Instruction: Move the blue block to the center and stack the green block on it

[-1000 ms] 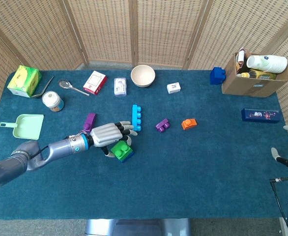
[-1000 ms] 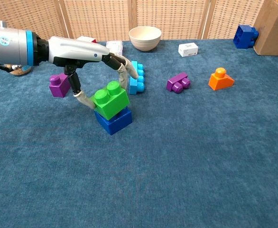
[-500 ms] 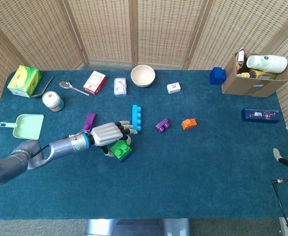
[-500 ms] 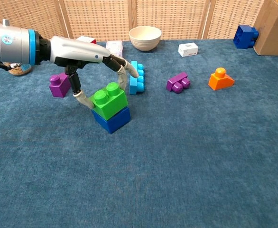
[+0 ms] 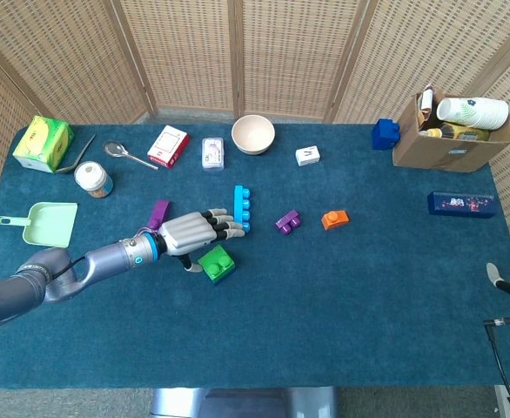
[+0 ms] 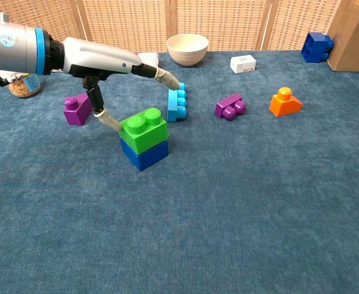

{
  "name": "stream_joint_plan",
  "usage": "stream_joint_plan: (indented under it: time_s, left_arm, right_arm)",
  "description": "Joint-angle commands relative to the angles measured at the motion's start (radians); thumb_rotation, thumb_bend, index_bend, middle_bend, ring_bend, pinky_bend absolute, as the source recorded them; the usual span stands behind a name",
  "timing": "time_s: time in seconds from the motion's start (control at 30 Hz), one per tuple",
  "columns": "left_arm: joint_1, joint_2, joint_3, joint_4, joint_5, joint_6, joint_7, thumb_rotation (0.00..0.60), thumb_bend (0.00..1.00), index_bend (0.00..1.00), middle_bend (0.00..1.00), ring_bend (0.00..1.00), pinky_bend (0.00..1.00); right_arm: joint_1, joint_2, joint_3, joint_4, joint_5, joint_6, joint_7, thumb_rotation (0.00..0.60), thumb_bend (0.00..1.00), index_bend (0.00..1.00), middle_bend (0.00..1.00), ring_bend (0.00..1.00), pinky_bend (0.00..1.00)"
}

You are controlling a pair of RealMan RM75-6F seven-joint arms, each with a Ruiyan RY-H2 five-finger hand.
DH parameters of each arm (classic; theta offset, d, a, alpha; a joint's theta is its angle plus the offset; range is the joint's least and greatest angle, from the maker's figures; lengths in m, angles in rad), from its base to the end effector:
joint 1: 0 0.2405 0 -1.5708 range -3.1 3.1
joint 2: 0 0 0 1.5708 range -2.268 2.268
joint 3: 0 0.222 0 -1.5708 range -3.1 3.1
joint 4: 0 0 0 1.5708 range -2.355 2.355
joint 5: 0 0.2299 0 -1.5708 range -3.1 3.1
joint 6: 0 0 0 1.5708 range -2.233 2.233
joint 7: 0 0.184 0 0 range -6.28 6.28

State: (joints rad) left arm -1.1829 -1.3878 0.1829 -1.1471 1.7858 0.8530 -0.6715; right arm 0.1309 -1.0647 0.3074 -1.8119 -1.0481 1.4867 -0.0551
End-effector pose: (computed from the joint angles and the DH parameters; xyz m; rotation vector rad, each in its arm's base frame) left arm -0.0830 0.3955 -0.0430 -2.5448 -0.7630 -0.8703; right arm -0.2848 -0.2696 0.1880 0.9001 -0.9983 0.9743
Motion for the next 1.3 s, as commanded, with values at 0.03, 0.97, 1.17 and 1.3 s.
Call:
stream_joint_plan:
  time_s: [0.03,0.97,1.17,1.3]
  left_arm:
    - [0.007,0.014,-0.014,-0.020,-0.016,0.010,0.012,0.600,0.28,0.00,0.00,0.00,0.00]
    - [0.189,0.041,-0.086,-0.183,-0.135,0.113,0.246,0.107,0.24,0.02,0.00,0.00,0.00]
    - [0.195,-0.010,-0.106,-0.177,-0.154,0.087,0.301,0.079,0.24,0.02,0.00,0.00,0.00]
    - [0.193,-0.044,-0.122,-0.170,-0.169,0.061,0.328,0.062,0.24,0.02,0.00,0.00,0.00]
  right_arm:
    - [-0.001,0.001,0.001,0.001,-0.001,0.000,0.004,0.600,0.23,0.26,0.15,0.00,0.00]
    - [0.001,-0.019,0.000,0.006,-0.015,-0.006,0.003,0.600,0.23,0.26,0.15,0.00,0.00]
    - [-0.005,-0.016,0.000,0.008,-0.014,-0.004,0.009,0.600,0.23,0.26,0.15,0.00,0.00]
    - [-0.009,-0.014,-0.001,0.011,-0.016,-0.003,0.016,0.600,0.23,0.26,0.15,0.00,0.00]
